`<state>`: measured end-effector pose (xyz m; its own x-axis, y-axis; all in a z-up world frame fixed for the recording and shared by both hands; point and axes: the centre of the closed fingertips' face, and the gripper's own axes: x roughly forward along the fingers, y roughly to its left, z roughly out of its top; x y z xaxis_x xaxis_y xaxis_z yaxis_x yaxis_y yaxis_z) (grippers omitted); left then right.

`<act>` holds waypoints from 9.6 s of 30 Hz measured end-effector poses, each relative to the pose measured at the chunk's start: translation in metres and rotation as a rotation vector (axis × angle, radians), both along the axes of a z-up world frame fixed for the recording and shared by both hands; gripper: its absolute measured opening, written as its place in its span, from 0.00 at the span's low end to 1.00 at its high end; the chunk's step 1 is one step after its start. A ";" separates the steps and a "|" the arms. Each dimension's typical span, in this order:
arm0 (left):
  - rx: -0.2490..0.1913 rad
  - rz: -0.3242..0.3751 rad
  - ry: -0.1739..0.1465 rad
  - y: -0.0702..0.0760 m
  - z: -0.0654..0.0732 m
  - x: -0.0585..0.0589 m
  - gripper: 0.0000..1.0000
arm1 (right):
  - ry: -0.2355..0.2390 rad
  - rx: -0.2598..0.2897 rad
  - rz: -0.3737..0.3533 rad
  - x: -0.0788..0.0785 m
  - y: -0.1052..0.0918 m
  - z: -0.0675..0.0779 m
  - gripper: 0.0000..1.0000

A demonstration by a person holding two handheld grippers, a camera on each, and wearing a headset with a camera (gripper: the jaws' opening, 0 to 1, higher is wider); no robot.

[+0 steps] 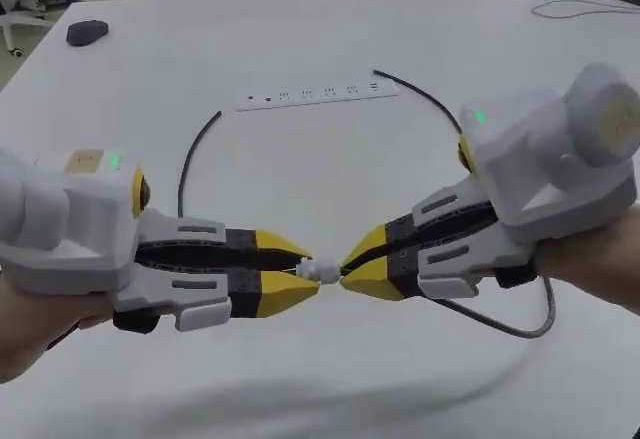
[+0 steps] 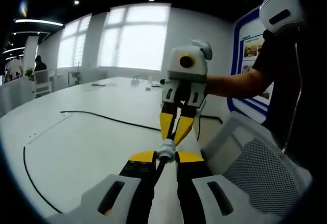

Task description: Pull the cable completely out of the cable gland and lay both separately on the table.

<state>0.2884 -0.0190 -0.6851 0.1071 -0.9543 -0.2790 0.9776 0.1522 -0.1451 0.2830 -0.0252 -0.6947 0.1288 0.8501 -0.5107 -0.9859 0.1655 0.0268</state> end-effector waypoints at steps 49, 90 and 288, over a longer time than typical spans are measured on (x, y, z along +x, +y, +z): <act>0.032 0.115 -0.007 0.032 -0.009 0.020 0.15 | 0.060 -0.024 -0.262 0.029 -0.074 -0.002 0.25; 0.019 0.028 -0.021 0.003 -0.008 0.011 0.15 | 0.003 -0.098 -0.058 0.010 -0.006 -0.014 0.00; -0.143 1.051 -0.058 0.249 -0.024 -0.006 0.99 | -0.027 -0.092 -0.305 0.083 0.072 -0.065 0.99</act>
<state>0.2828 0.2300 -0.7090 0.9066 -0.3982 -0.1396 0.3710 0.9099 -0.1856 0.3663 0.0472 -0.7596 0.3847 0.7205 -0.5769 -0.8907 0.4537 -0.0274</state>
